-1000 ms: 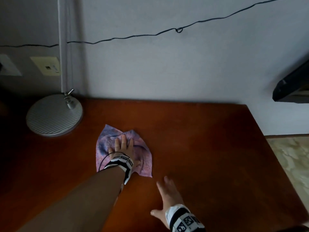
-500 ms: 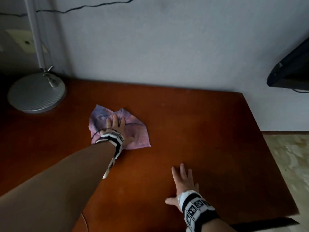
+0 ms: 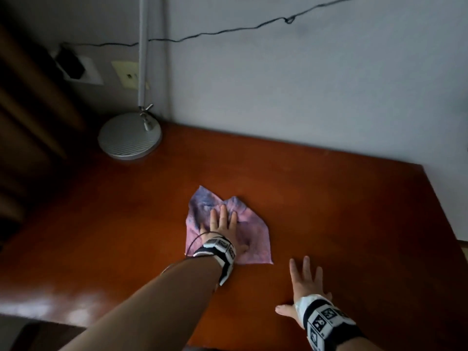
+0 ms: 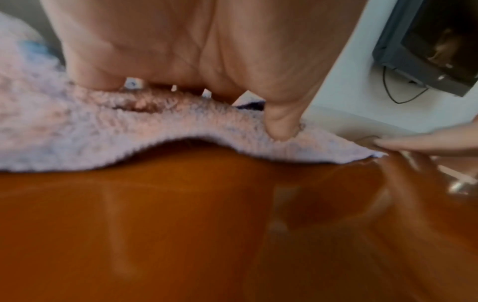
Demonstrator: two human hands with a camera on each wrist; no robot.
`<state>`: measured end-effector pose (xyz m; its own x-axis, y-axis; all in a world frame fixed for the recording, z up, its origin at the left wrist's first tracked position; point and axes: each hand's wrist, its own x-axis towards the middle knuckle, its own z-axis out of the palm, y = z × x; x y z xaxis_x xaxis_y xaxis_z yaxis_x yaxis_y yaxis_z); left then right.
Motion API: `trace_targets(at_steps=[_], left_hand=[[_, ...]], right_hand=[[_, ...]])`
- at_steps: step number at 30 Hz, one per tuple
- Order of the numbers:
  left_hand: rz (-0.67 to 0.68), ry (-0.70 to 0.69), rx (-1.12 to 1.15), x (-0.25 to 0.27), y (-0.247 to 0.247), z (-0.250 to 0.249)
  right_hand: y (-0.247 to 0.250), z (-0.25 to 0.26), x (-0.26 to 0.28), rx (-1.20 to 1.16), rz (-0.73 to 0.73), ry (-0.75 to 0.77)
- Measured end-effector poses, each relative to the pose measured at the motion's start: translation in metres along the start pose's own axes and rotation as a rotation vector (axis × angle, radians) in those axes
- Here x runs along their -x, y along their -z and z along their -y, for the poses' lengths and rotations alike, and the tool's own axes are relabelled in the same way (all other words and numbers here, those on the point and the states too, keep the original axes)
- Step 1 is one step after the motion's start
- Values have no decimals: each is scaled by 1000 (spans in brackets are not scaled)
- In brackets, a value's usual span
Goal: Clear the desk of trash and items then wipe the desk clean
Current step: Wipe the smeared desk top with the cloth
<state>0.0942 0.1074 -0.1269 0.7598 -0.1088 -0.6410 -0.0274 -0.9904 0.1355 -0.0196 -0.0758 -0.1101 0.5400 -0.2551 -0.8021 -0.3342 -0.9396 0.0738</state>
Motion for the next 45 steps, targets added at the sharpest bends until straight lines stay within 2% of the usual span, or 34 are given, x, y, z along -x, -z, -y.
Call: trace_targets(at_steps=[3,5,9,12,15,18,22,28,32,36,40,45], left_hand=[[34,-8,-9,34,-18,33],[5,75,56,47,-24,69],[-52,352,226,58,-19,158],[-93,504,289,72,-26,222],[-141,597,321,86,-37,278],[-166,640,348,93,-37,323],[-163,614,323,87,-26,360],[-165,533,221,57,3,384],[-223,425,160,19,39,391],[-244,322,115,-23,78,385],[-260,204,31,-62,107,387],[-326,179,-24,-94,127,381]], right_hand=[[8,15,8,62,-18,-33],[14,33,12,100,-41,2],[17,83,19,162,-72,294],[7,122,27,207,-13,388],[-6,151,30,249,-3,423],[-6,177,31,261,19,364],[4,212,31,218,27,254],[7,270,28,80,-29,114],[9,293,33,12,-40,150],[2,295,45,-37,-65,207],[-12,284,54,-103,-64,139],[-19,268,59,-145,-44,72]])
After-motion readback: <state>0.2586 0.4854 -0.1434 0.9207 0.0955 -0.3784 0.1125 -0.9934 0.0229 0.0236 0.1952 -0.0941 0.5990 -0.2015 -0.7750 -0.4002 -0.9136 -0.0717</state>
